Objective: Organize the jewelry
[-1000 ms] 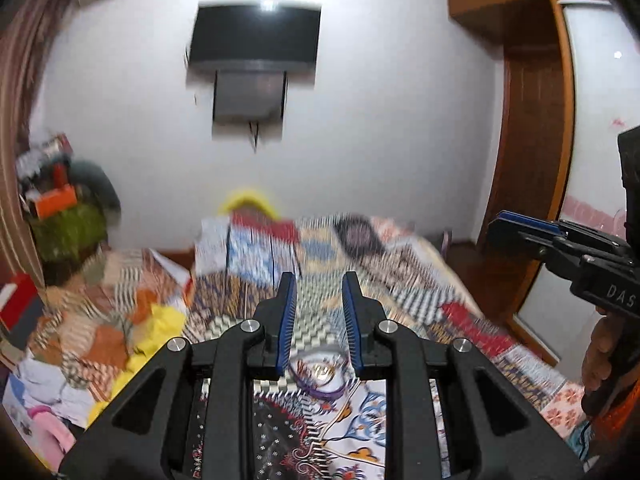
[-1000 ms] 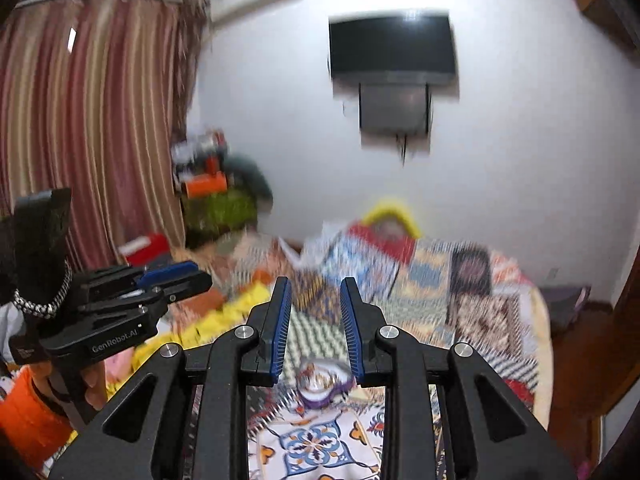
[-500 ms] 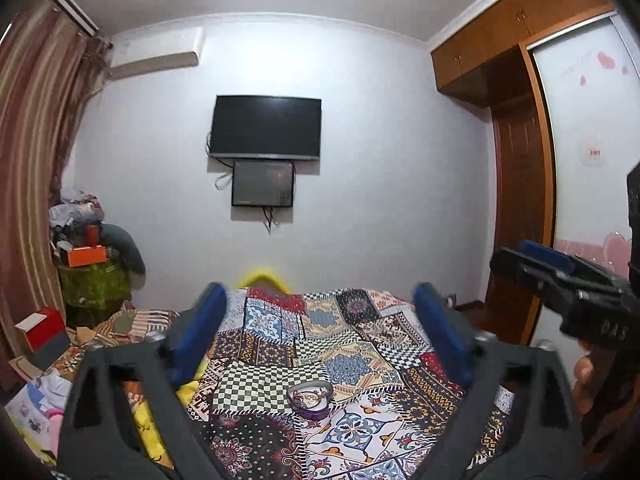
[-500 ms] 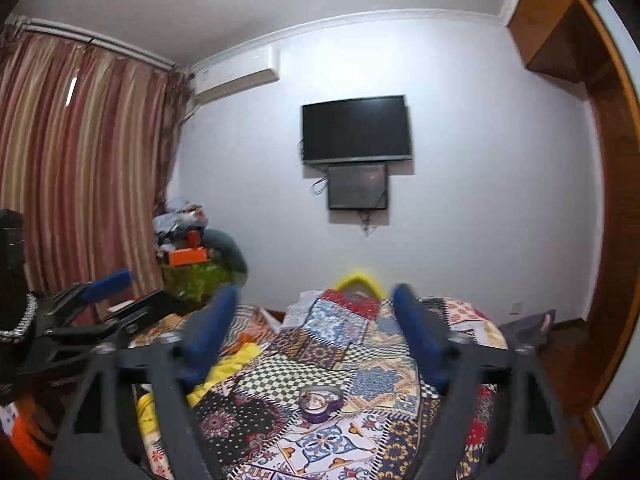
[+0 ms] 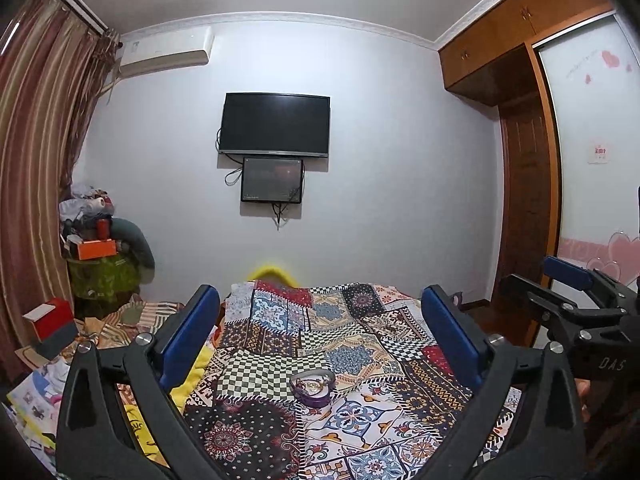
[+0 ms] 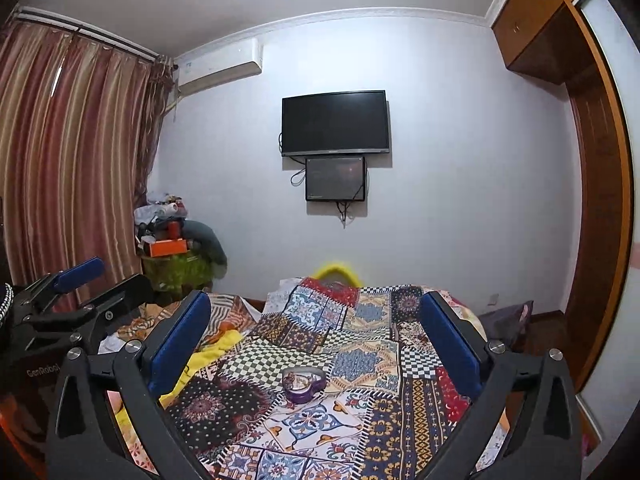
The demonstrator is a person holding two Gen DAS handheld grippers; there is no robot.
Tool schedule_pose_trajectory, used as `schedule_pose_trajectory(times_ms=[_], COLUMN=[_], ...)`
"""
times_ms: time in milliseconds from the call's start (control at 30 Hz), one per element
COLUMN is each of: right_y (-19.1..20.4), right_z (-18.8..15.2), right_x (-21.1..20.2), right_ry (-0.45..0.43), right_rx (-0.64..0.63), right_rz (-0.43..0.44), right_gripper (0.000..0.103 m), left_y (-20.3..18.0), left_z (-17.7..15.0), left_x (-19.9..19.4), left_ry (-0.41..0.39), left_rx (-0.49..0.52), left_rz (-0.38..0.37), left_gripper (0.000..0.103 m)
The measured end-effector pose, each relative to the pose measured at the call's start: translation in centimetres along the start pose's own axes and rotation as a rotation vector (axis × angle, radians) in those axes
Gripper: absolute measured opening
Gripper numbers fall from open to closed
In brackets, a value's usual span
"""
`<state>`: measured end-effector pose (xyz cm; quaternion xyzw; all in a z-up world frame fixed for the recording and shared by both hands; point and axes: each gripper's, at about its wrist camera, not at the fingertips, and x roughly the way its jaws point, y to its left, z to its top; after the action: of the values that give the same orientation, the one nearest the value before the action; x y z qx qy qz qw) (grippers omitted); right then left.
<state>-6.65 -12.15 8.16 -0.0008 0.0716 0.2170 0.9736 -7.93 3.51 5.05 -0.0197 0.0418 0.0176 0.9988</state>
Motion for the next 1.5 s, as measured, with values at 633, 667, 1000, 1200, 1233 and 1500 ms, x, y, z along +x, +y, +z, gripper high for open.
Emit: schedule_pose_trajectory(times_ms=[633, 667, 1000, 1200, 1233, 1500], right_y=[-0.5, -0.6, -1.1, -1.2, -1.2, -1.3], right_z=[-0.8, -0.8, -0.8, -0.9, -1.0, -0.9], right_x=[-0.4, -0.5, -0.5, -0.4, -0.4, -0.3], right_ry=[0.04, 0.04, 0.057, 0.071, 0.072, 0.081], right_rx=[0.014, 0.016, 0.029, 0.033, 0.034, 0.029], right_rz=[0.008, 0.008, 0.002, -0.006, -0.007, -0.02], right_gripper=[0.103, 0.103, 0.103, 0.103, 0.103, 0.103], left_y=[0.3, 0.3, -0.1, -0.5, -0.6, -0.7], left_z=[-0.5, -0.5, -1.0, -1.0, -1.1, -1.2], left_x=[0.8, 0.8, 1.2, 1.4, 1.5, 1.7], left_ry=[0.021, 0.023, 0.035, 0.04, 0.041, 0.048], left_rx=[0.005, 0.004, -0.007, 0.012, 0.014, 0.014], left_rz=[0.005, 0.005, 0.006, 0.011, 0.012, 0.001], left_gripper=[0.102, 0.102, 0.102, 0.102, 0.102, 0.102])
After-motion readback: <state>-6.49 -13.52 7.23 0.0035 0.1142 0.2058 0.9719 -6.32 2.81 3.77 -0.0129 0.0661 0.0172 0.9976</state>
